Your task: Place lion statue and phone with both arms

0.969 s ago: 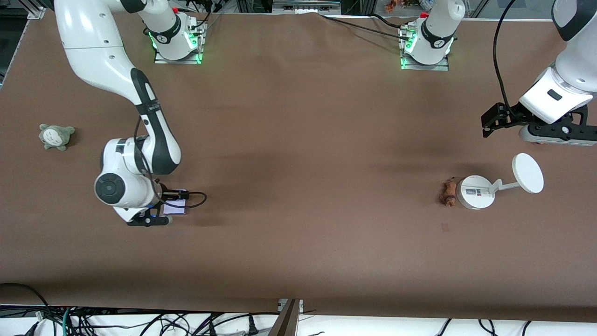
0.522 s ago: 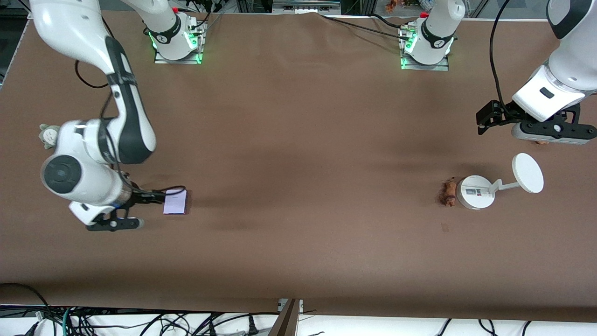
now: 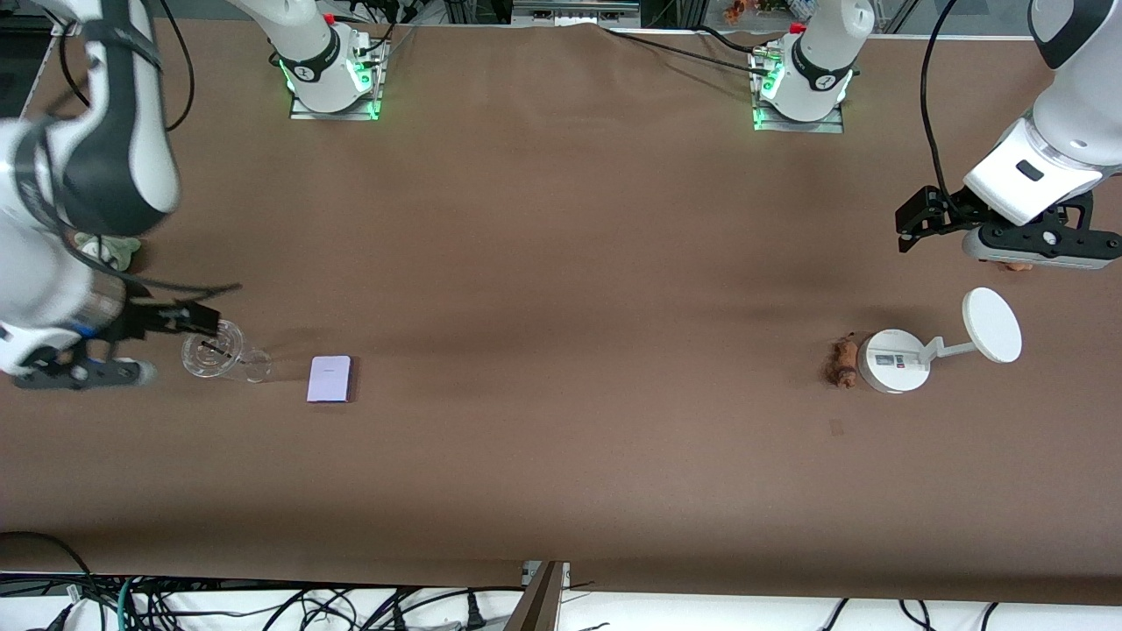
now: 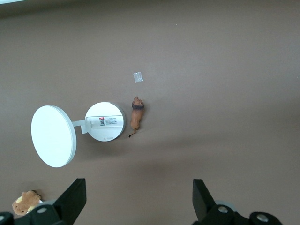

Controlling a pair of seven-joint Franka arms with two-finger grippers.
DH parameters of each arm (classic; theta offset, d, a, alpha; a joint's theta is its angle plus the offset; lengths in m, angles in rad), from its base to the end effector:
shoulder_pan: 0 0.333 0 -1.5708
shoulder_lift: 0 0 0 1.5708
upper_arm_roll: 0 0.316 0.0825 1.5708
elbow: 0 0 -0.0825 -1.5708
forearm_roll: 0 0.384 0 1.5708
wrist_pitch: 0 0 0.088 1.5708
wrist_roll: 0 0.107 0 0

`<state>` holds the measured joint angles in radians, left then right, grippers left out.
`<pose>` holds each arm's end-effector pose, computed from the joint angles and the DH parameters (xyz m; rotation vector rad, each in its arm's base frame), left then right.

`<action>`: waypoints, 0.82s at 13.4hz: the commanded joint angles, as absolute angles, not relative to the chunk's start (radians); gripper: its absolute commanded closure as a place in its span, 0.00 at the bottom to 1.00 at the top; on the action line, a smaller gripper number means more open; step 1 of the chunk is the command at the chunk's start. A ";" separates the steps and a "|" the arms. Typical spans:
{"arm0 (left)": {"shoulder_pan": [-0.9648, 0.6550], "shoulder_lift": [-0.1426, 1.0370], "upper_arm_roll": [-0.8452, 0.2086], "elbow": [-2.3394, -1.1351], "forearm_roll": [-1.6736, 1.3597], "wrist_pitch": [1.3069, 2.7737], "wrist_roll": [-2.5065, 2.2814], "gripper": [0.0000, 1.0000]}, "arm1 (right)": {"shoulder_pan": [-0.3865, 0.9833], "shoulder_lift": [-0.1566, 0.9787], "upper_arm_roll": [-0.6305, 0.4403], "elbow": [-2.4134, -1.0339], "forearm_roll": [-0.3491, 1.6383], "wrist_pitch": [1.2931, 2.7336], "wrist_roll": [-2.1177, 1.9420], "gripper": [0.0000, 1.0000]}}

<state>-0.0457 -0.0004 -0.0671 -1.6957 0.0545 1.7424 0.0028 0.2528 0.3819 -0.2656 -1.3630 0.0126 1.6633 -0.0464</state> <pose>0.5636 -0.0589 0.5806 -3.0835 0.1909 -0.0772 0.6636 0.0217 0.5036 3.0548 0.0717 -0.1086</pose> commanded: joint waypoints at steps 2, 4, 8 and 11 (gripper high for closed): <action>-0.049 -0.011 -0.064 -1.683 0.043 1.709 0.003 0.00 | 0.241 0.318 -0.258 -1.370 0.009 1.576 -0.038 0.00; -0.049 -0.009 -0.061 -1.684 0.043 1.709 0.006 0.00 | 0.209 0.250 -0.230 -1.403 0.014 1.575 -0.006 0.00; -0.051 -0.009 -0.063 -1.683 0.043 1.704 0.011 0.00 | 0.134 0.115 -0.140 -1.520 -0.002 1.598 -0.021 0.00; -0.051 -0.009 -0.063 -1.683 0.043 1.704 0.011 0.00 | 0.118 0.028 -0.129 -1.557 0.000 1.566 -0.020 0.00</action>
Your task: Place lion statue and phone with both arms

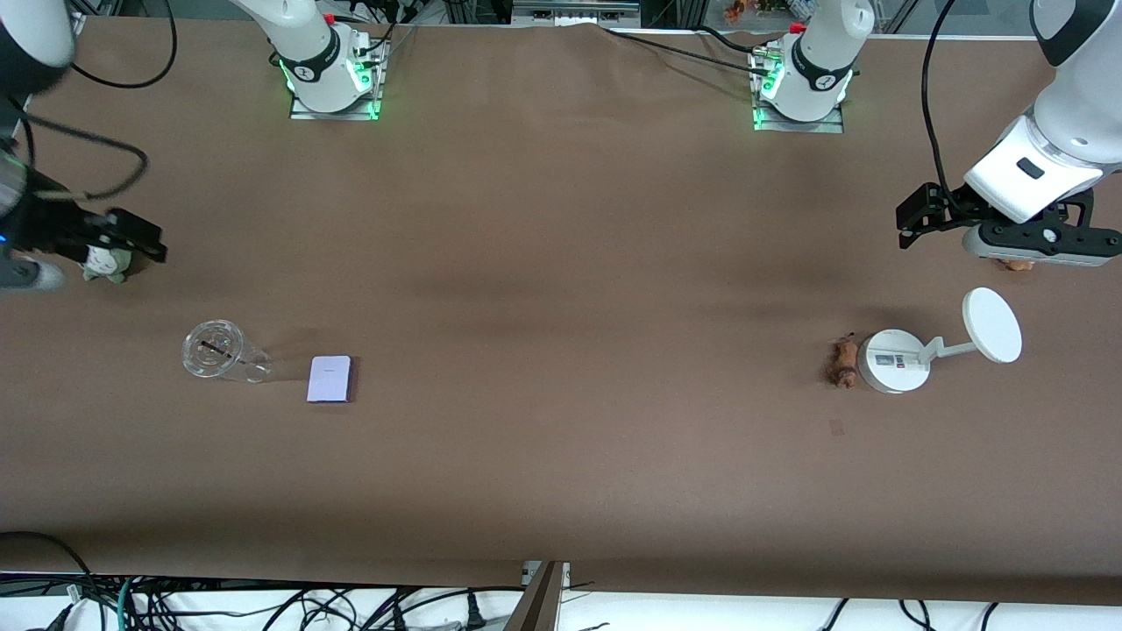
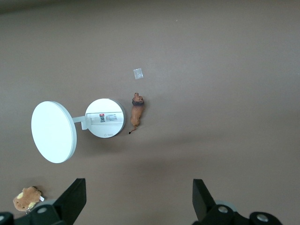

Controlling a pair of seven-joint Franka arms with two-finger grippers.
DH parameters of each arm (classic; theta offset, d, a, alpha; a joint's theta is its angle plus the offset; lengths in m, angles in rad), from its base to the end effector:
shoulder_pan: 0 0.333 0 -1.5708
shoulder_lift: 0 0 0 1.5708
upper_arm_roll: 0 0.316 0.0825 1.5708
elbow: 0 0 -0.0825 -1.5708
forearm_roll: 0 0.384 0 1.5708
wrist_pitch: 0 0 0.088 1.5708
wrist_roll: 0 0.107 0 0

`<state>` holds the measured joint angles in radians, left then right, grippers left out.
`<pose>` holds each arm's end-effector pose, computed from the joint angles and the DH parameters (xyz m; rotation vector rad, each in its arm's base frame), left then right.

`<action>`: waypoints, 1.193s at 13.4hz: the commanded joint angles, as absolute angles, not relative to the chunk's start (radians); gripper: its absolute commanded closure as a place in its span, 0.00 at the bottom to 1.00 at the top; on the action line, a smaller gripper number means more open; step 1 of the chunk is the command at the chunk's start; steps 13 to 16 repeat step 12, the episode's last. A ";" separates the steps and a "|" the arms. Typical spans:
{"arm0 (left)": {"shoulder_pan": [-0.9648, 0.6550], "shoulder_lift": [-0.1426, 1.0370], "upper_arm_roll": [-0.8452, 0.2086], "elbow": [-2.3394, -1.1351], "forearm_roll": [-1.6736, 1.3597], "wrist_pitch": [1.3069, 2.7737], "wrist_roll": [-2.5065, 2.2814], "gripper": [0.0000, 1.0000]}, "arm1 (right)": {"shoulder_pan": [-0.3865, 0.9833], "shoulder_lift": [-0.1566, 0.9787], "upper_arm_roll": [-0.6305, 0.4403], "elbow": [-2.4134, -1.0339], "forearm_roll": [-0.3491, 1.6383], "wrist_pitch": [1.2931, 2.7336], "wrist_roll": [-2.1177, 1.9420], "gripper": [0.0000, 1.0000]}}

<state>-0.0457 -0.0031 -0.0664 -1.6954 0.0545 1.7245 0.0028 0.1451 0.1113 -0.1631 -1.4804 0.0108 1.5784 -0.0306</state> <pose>0.5611 -0.0582 0.5806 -3.0830 0.1889 -0.0542 0.5889 -0.0040 0.6050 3.1345 0.0209 -0.0188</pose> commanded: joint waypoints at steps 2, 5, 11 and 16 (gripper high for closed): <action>-0.051 -0.009 -0.063 -1.683 0.043 1.704 0.011 0.00 | 0.109 0.009 -0.118 -1.566 -0.003 1.537 -0.018 0.00; -0.049 -0.009 -0.063 -1.683 0.043 1.704 0.011 0.00 | 0.109 0.049 -0.118 -1.522 -0.005 1.508 -0.023 0.00; -0.049 -0.009 -0.063 -1.683 0.043 1.704 0.012 0.00 | 0.107 0.063 -0.118 -1.509 -0.006 1.511 -0.025 0.00; -0.051 -0.009 -0.063 -1.683 0.043 1.704 0.011 0.00 | 0.107 0.063 -0.118 -1.509 -0.006 1.511 -0.025 0.00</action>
